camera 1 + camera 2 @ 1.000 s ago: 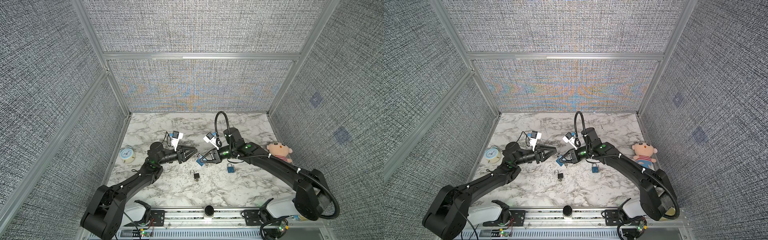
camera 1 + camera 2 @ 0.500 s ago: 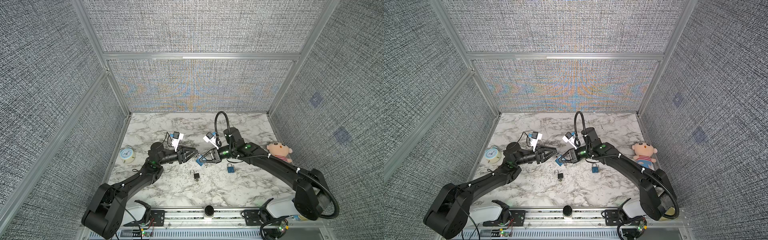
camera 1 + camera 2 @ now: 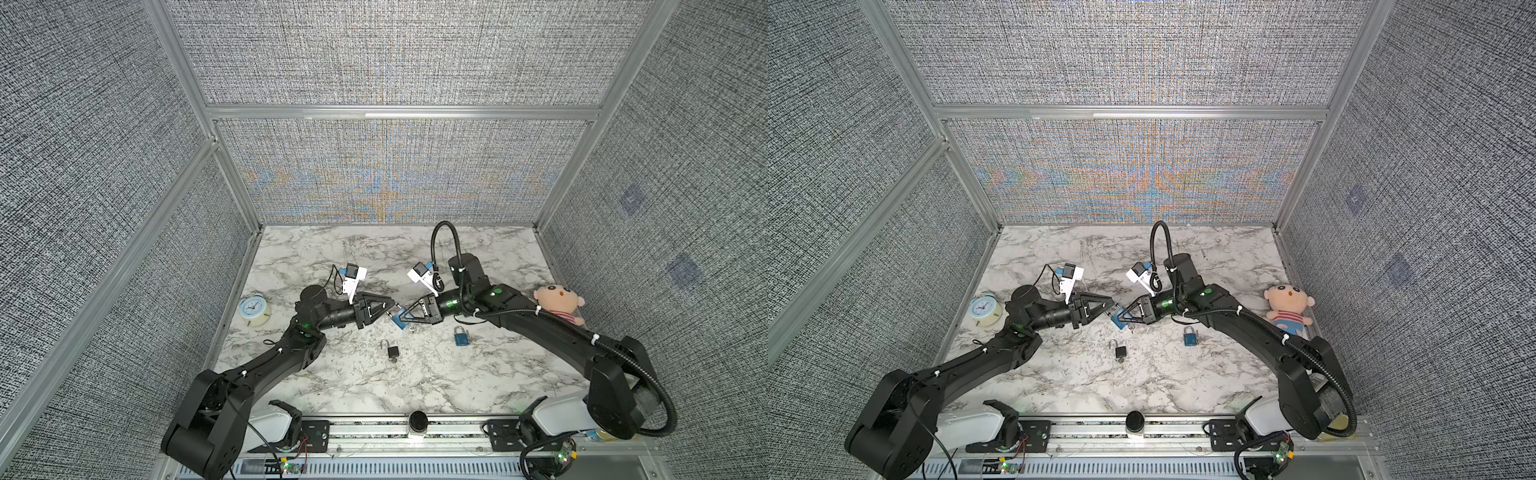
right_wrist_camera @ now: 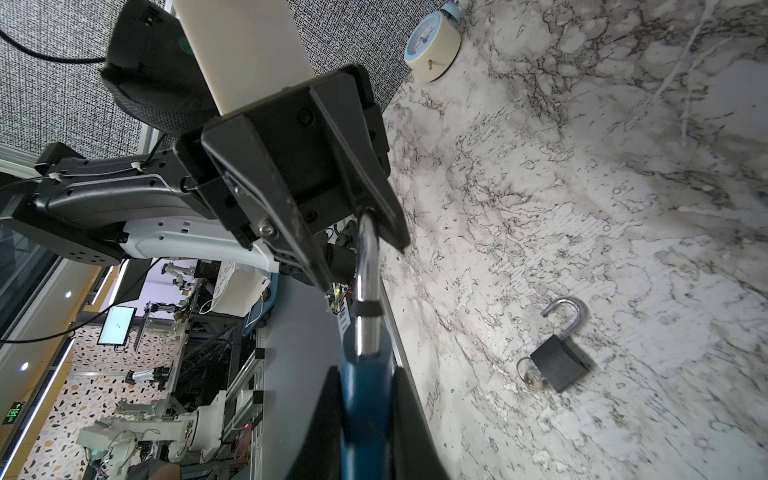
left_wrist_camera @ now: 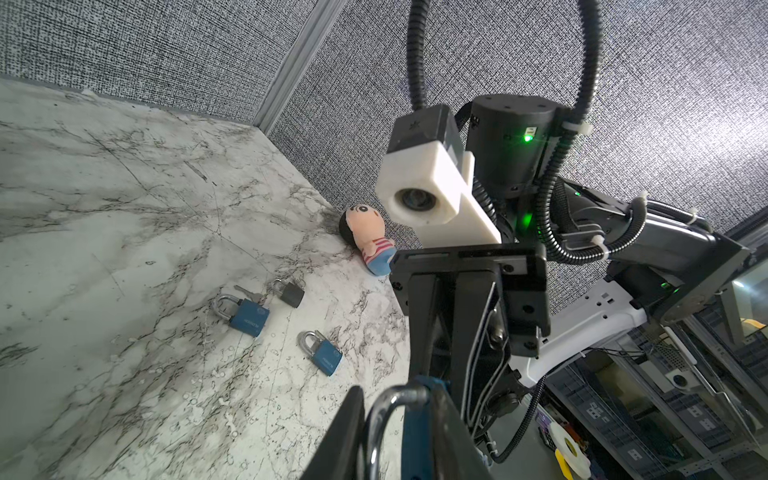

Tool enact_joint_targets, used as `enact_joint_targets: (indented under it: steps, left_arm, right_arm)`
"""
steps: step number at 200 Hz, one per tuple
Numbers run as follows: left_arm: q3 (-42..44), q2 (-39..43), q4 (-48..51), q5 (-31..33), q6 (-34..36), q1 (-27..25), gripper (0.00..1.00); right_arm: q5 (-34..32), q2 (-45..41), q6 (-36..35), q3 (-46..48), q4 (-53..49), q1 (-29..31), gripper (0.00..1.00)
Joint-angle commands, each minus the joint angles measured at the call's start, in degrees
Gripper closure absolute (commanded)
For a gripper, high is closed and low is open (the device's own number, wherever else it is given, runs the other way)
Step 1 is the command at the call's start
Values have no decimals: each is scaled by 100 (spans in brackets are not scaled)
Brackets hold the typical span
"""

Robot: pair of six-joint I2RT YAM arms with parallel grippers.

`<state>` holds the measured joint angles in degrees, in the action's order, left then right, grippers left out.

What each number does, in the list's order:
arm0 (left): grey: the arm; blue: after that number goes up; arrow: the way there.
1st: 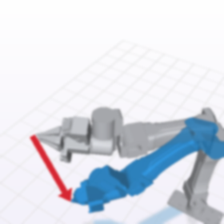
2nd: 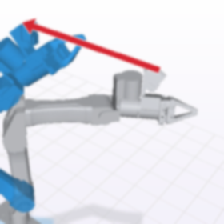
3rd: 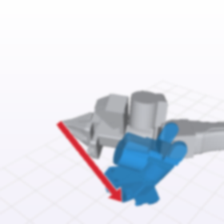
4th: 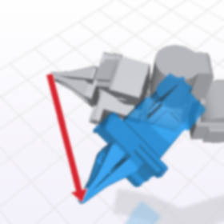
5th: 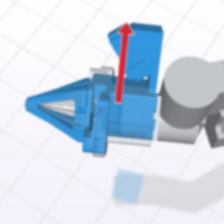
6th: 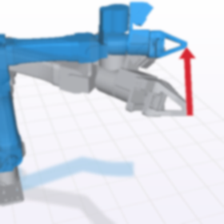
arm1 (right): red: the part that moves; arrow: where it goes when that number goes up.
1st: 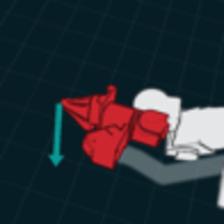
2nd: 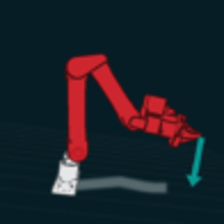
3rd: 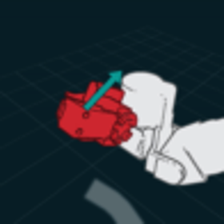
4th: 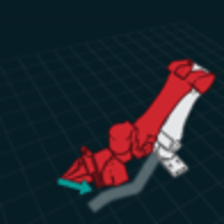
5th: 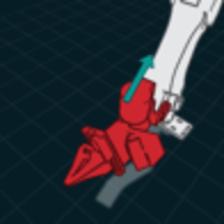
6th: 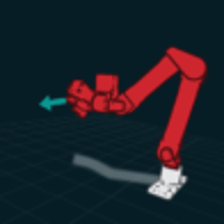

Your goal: Lock with the key

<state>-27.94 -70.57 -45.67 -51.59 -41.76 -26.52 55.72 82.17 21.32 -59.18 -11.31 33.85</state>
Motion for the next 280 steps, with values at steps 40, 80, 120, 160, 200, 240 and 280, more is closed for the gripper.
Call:
enact_joint_targets:
  steps: [40,80,120,160,200,240,280]
  left_arm:
    - [8,35,93,-40,119,4,75]
    - [8,25,93,-38,98,-7,83]
    - [8,45,82,-78,50,3,89]
    - [-1,44,102,-82,23,-1,96]
    - [-26,112,259,-65,-36,-3,100]
    - [-137,272,757,62,125,-4,100]
    - [-93,303,814,80,100,-13,100]
  right_arm:
    - [180,-111,56,10,237,-1,100]
    - [167,-141,82,62,272,-1,100]
    - [212,-139,162,106,392,-1,100]
    - [220,-147,260,108,533,-2,100]
    - [64,-153,200,106,465,1,100]
    - [-197,-85,144,91,443,-4,100]
    - [-268,-78,273,106,663,3,100]
